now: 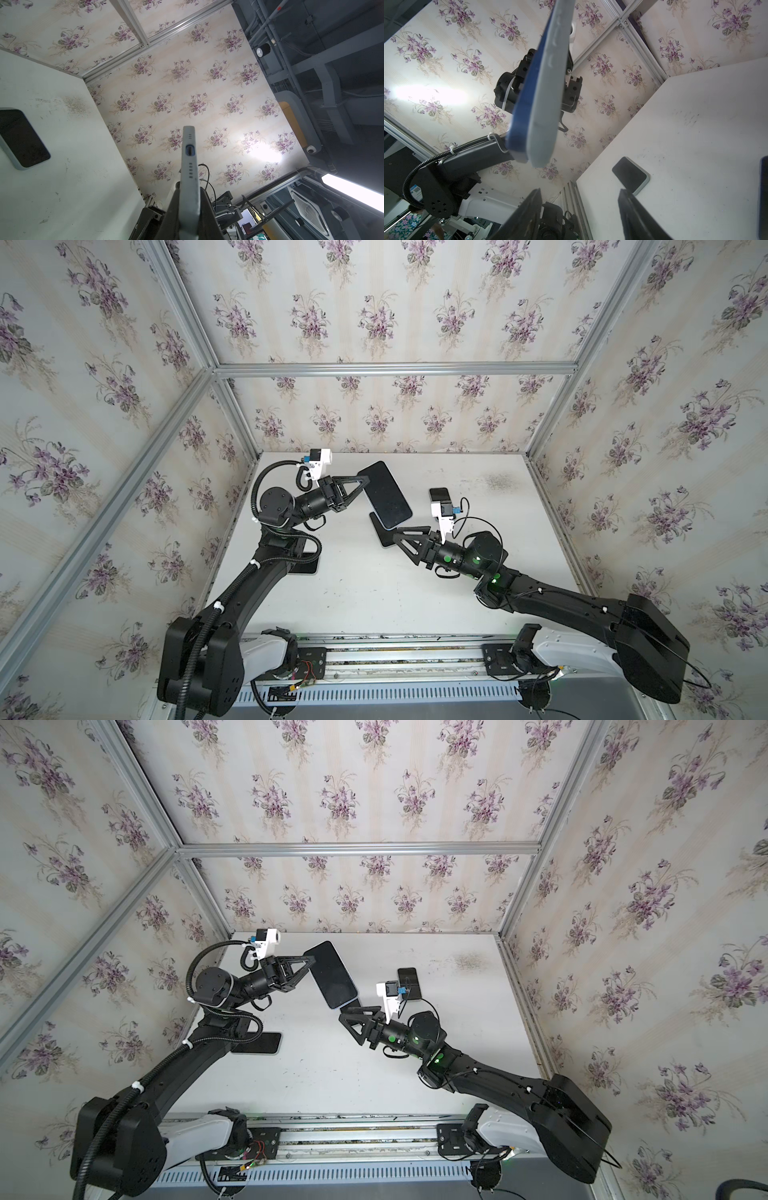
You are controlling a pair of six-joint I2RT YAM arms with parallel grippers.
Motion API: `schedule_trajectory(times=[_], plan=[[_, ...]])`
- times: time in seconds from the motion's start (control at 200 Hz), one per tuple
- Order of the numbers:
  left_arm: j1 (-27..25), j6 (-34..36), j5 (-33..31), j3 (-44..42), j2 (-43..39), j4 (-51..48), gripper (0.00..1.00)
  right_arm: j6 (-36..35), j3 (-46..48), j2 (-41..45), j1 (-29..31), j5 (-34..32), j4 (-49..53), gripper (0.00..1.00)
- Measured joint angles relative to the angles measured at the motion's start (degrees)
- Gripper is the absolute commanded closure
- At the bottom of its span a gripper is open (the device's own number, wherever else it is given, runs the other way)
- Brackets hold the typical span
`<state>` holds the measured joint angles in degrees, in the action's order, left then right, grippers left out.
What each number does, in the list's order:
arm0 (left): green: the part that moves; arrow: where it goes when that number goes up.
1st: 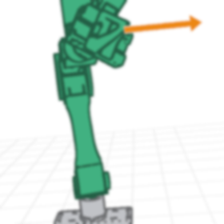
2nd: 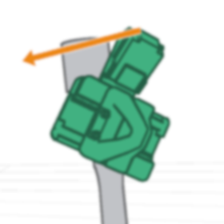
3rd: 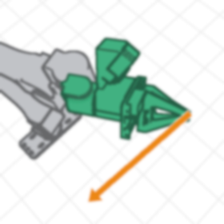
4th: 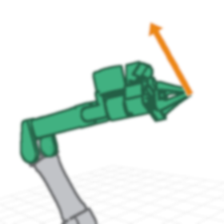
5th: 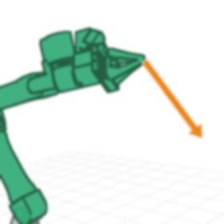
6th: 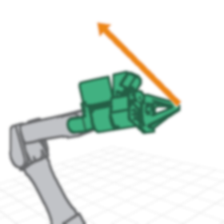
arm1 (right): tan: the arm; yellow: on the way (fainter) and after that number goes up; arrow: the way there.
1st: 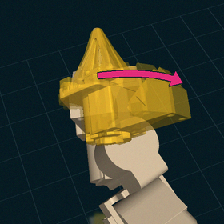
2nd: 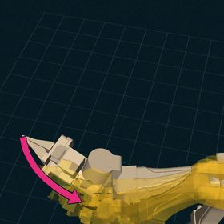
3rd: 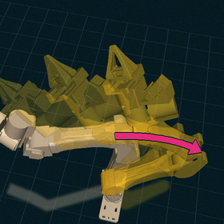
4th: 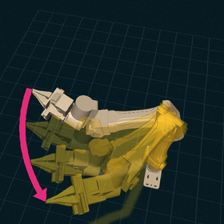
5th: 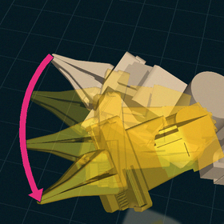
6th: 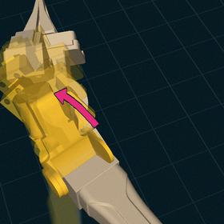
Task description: Take the phone out of the phone case
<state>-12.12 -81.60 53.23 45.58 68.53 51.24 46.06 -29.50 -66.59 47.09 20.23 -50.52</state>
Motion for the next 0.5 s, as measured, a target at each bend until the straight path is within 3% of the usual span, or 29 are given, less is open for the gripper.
schedule_trajectory(times=[0.505], plan=[[-2.16, 0.92, -1.70, -0.15, -0.39, -0.52, 1.00, 0.79, 0.07, 0.42, 0.00, -0.59, -3.58, 0.36]])
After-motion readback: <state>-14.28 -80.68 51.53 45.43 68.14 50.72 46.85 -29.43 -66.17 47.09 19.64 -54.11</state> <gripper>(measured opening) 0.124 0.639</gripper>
